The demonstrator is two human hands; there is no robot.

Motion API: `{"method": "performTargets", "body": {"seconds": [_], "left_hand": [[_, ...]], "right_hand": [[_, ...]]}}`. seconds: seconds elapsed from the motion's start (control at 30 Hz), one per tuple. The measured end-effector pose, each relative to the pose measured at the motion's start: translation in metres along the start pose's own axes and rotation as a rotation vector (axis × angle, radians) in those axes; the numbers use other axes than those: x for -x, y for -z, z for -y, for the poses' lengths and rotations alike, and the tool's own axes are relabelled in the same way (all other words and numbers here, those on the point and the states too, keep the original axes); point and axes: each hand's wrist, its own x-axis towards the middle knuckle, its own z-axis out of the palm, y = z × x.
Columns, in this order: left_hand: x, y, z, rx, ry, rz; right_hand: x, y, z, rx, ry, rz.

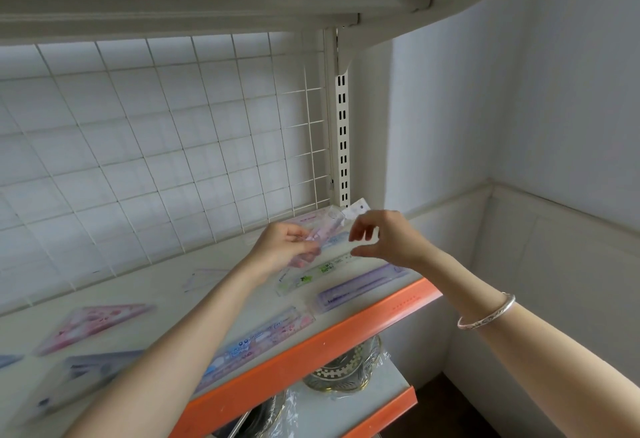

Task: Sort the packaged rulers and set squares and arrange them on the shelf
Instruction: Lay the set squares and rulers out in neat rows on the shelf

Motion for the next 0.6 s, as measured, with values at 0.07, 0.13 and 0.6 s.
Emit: {"method": "performTargets", "body": {"seconds": [0.07, 0.13, 0.6], "left_hand": [[0.002, -0.001, -0.002, 0.002, -0.002, -0.003], [0.004, -0.001, -0.003, -0.018, -0.008, 0.0], [0.01, 0.004, -0.001, 0.001, 0.018, -0.001]], "right_hand": [[-0.004, -0.005, 0.007, 0.011, 0.068, -0.095], [-0.007, -0.011, 0.01, 0.025, 0.11, -0.152], [-0.009, -0.024, 0.019, 0.206, 0.326, -0.127]]}}
